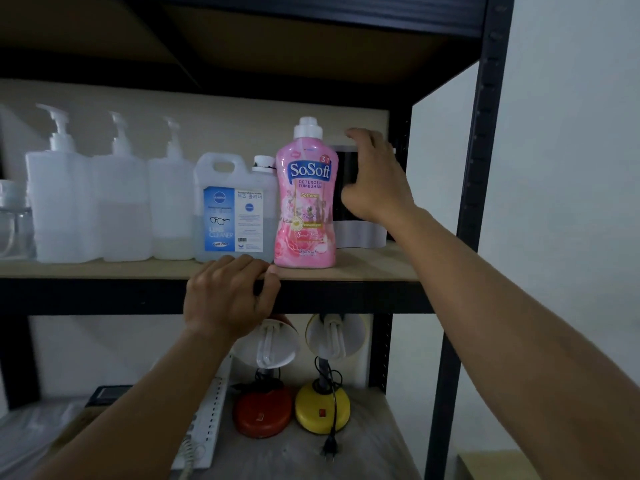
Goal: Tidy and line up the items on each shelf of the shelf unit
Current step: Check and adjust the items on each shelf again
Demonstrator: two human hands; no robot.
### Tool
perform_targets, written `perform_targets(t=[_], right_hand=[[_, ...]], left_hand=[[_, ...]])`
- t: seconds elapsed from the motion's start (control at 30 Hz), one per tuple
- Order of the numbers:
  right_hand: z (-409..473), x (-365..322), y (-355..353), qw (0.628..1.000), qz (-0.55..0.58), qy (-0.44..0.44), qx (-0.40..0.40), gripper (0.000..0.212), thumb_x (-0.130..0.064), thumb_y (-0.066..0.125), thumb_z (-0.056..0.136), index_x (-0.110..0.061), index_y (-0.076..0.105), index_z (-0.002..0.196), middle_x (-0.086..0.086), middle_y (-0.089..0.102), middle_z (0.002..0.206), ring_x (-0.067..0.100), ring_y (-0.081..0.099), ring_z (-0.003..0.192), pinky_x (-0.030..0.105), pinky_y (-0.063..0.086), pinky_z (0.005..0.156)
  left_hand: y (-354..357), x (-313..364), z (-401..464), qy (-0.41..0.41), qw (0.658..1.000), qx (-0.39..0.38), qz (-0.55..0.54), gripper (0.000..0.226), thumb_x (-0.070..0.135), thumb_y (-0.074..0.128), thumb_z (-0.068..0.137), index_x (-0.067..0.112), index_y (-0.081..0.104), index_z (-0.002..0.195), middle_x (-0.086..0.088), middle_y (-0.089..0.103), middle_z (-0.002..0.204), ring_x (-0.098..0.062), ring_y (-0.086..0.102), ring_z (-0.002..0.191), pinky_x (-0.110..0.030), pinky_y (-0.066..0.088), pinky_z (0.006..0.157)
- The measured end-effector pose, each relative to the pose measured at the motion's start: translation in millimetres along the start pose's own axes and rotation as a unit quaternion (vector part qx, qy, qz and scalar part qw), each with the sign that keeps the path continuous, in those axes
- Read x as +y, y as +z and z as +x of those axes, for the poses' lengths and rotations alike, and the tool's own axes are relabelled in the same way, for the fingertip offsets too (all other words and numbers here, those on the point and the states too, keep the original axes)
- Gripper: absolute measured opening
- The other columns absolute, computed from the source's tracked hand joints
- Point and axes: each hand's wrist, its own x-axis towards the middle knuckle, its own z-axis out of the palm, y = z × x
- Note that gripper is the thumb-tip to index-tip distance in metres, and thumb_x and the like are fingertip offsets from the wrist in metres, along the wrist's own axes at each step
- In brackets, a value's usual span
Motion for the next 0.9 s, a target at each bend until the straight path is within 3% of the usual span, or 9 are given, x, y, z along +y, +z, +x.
perform_targets(t=[0.17, 0.3, 0.4, 0.5, 0.63, 0.9], right_hand=[[-19, -30, -10, 0.989, -0.081, -0.063, -0.107, 0.124, -0.052, 0.087, 0.068, -0.029, 0.008, 0.161, 0.010, 0.012, 0.165, 0.032, 0.017, 0.152, 0.057, 0.028, 0.116], [-18, -37, -8, 0.980, -0.120, -0.054, -0.152, 0.143, -0.063, 0.090, 0.057, -0.033, -0.004, 0.161, 0.009, 0.002, 0.167, 0.033, 0.008, 0.154, 0.058, 0.022, 0.119], [-23, -39, -2, 0.981, -0.124, -0.028, -0.150, 0.147, -0.063, 0.091, 0.055, -0.030, -0.006, 0.161, 0.013, 0.009, 0.164, 0.035, 0.017, 0.151, 0.060, 0.030, 0.117], [-43, -43, 12, 0.991, -0.047, 0.059, -0.114, 0.141, -0.052, 0.093, 0.061, -0.022, -0.003, 0.160, 0.016, 0.027, 0.154, 0.034, 0.038, 0.140, 0.053, 0.044, 0.108], [-74, -53, 35, 0.987, 0.005, 0.138, -0.087, 0.107, -0.041, 0.087, 0.076, -0.011, 0.018, 0.152, 0.014, 0.048, 0.134, 0.031, 0.058, 0.117, 0.043, 0.054, 0.092], [-80, -74, 58, 0.980, 0.002, 0.194, -0.048, 0.094, -0.042, 0.080, 0.084, -0.007, 0.022, 0.149, 0.014, 0.050, 0.135, 0.029, 0.055, 0.122, 0.039, 0.052, 0.092]], left_hand=[[0, -2, -1, 0.000, 1.000, -0.017, -0.011, 0.044, 0.038, 0.043, 0.097, 0.015, 0.075, 0.078, 0.000, 0.069, 0.070, -0.022, 0.060, 0.059, -0.030, 0.045, 0.057], [0, -1, 0, 0.002, 0.999, -0.026, -0.018, 0.045, 0.040, 0.041, 0.098, 0.015, 0.075, 0.079, 0.000, 0.069, 0.071, -0.021, 0.061, 0.060, -0.030, 0.047, 0.057], [1, -2, 0, 0.001, 0.999, -0.028, -0.024, 0.045, 0.040, 0.041, 0.098, 0.015, 0.075, 0.080, 0.000, 0.069, 0.071, -0.021, 0.060, 0.060, -0.030, 0.047, 0.057], [1, -2, 0, 0.000, 0.999, -0.026, -0.023, 0.046, 0.040, 0.041, 0.098, 0.015, 0.074, 0.079, 0.000, 0.069, 0.071, -0.021, 0.060, 0.060, -0.030, 0.046, 0.057], [1, -2, -1, 0.002, 0.999, -0.026, -0.020, 0.044, 0.039, 0.043, 0.098, 0.015, 0.074, 0.078, -0.001, 0.068, 0.070, -0.021, 0.058, 0.059, -0.030, 0.046, 0.056], [1, -2, -1, 0.003, 0.999, -0.030, -0.016, 0.043, 0.039, 0.045, 0.099, 0.015, 0.072, 0.076, -0.001, 0.067, 0.068, -0.020, 0.057, 0.058, -0.030, 0.045, 0.055]])
